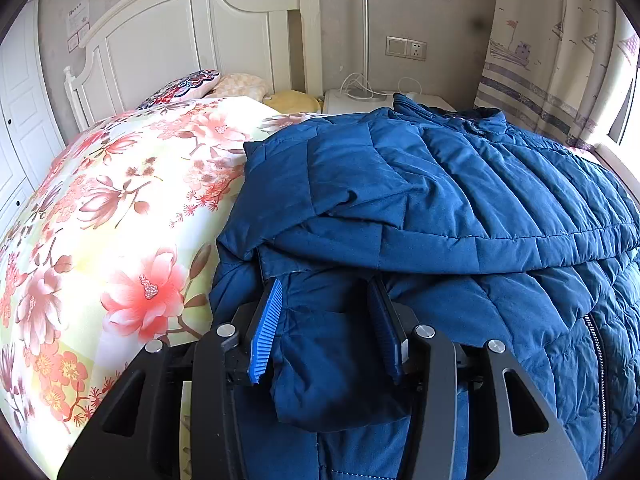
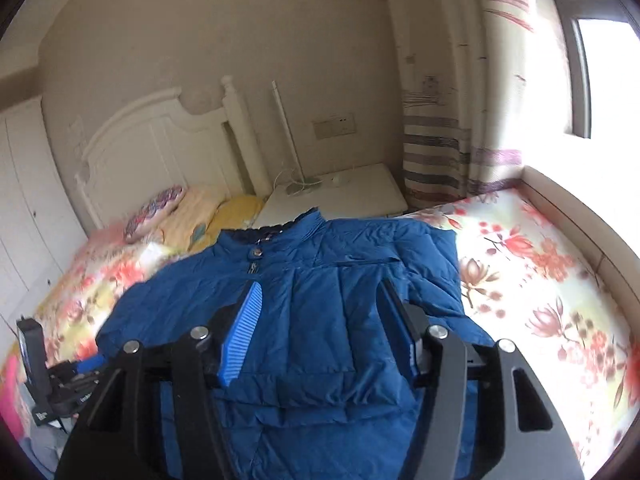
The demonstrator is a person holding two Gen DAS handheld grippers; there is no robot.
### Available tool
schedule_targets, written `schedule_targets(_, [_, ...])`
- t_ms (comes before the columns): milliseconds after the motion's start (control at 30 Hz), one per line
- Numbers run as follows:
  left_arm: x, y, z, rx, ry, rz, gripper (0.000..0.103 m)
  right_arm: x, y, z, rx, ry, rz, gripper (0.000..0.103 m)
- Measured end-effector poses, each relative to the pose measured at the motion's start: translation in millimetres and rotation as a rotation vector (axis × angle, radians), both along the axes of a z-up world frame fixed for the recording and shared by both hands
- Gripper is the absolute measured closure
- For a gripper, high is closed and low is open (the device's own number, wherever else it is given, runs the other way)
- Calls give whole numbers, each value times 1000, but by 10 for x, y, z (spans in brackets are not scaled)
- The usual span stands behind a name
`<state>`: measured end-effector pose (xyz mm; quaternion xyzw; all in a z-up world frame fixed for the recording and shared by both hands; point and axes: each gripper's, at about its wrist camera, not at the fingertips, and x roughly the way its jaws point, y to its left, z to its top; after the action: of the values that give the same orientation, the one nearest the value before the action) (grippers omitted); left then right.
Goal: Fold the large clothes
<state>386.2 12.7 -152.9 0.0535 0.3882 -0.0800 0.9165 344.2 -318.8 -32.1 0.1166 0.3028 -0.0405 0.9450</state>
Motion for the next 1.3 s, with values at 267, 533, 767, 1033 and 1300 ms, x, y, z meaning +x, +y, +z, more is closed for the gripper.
schedule_targets(267, [-102, 20, 81, -1, -65, 25, 57, 329, -23, -615, -66, 213, 32, 44])
schedule_targets(533, [-220, 115, 747, -188, -240, 11, 32, 324, 0, -626, -77, 209, 33, 43])
schedule_targets(767, [306, -477, 251, -18, -37, -60, 20, 294, -9, -642, -79, 205, 34, 43])
schedule_targets(1033, [386, -476, 458, -73, -37, -60, 18, 280, 0, -628, -75, 199, 38, 42])
schedule_targets(1300, [1386, -424, 375, -62, 91, 103, 11, 280, -2, -634, -72, 198, 38, 41])
